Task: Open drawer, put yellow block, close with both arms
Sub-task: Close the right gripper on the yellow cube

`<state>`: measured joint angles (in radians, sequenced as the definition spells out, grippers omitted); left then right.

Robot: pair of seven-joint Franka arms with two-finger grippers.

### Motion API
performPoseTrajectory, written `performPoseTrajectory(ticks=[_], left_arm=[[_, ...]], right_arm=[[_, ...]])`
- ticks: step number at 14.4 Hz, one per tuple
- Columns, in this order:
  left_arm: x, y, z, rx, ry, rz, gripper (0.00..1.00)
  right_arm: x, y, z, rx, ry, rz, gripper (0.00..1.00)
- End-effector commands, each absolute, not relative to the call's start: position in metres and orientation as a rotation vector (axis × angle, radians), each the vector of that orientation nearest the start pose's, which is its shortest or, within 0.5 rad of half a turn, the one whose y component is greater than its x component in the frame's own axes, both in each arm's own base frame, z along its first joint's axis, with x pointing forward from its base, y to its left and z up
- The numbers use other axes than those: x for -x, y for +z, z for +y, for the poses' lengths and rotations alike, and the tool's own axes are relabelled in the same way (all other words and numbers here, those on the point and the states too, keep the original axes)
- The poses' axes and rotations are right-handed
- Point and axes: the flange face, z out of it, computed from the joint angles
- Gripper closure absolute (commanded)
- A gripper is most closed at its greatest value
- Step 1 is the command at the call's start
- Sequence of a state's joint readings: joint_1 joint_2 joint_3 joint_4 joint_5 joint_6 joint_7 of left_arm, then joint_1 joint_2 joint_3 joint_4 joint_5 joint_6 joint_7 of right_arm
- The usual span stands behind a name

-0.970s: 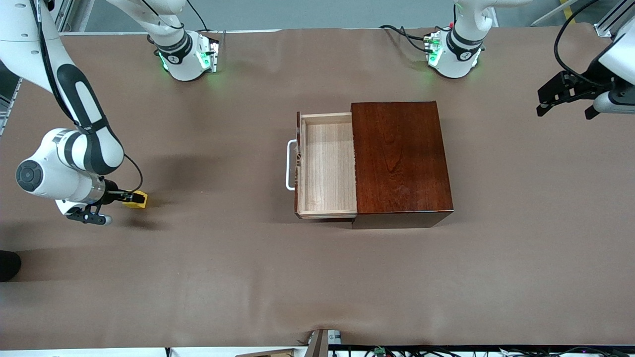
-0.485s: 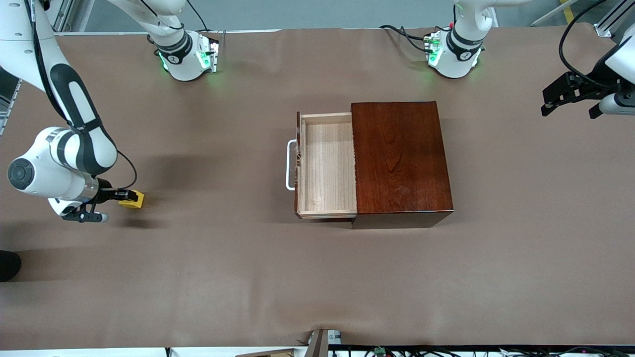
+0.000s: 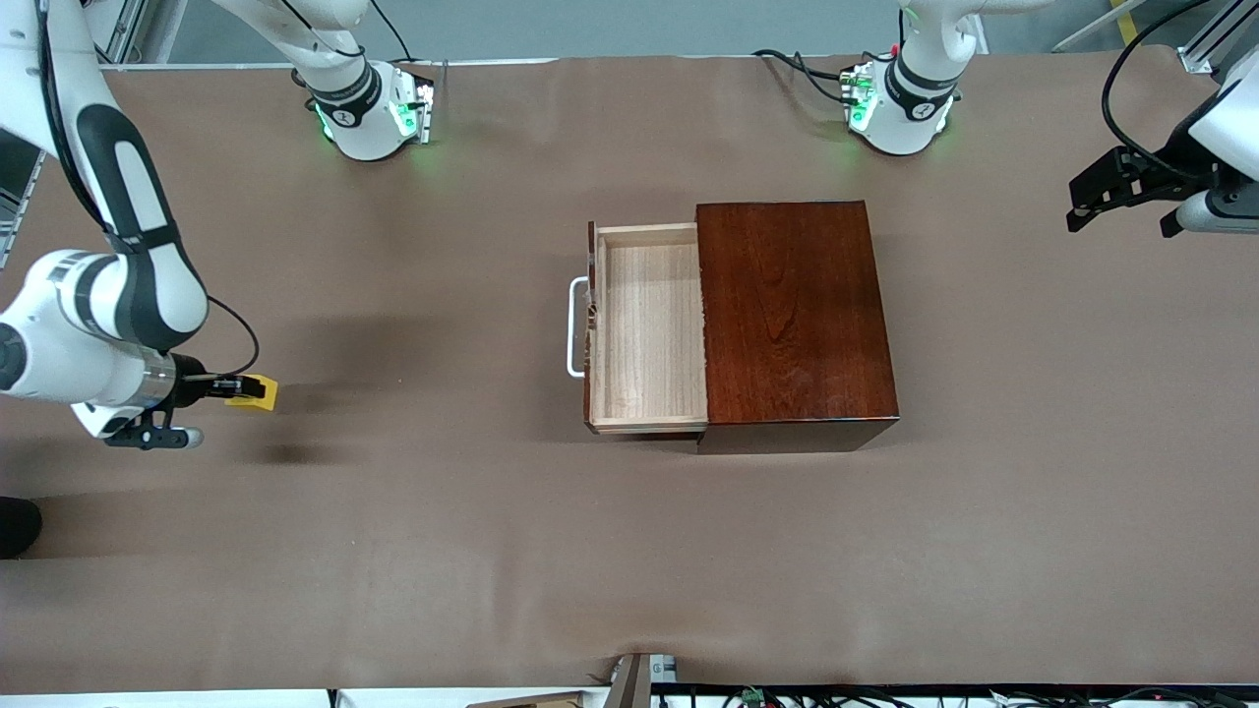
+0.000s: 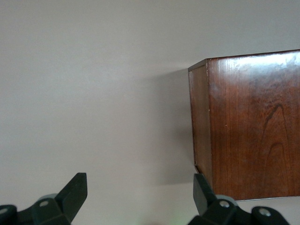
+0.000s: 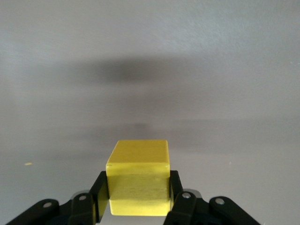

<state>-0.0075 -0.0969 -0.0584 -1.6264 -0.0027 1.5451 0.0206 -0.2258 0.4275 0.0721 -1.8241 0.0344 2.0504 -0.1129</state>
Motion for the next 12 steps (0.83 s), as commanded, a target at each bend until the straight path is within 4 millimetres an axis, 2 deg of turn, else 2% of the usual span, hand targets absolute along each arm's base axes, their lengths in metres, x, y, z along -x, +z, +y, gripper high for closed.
performPoseTrajectory(ticks=[1, 4, 9, 12], left_arm=[[-0.518, 0.650, -0.036, 3.153, -0.019, 0.136, 0.00], [-0.518, 0.649, -0.035, 3.150, -0.016, 0.134, 0.00], [-0.518, 0.648, -0.036, 3.150, -0.014, 0.138, 0.00], [-0.518, 0.648, -0.035, 3.150, -0.014, 0.136, 0.00]], right_arm=[[-0.620, 0.316, -0.064, 3.049, 0.306, 0.187, 1.00], [-0.621, 0.341, -0.022, 3.065, 0.298, 0.252, 1.00], [-0.628, 0.379, 0.020, 2.995, 0.340, 0.403, 1.00], [-0.625, 0.391, 0.061, 2.993, 0.358, 0.528, 1.00]])
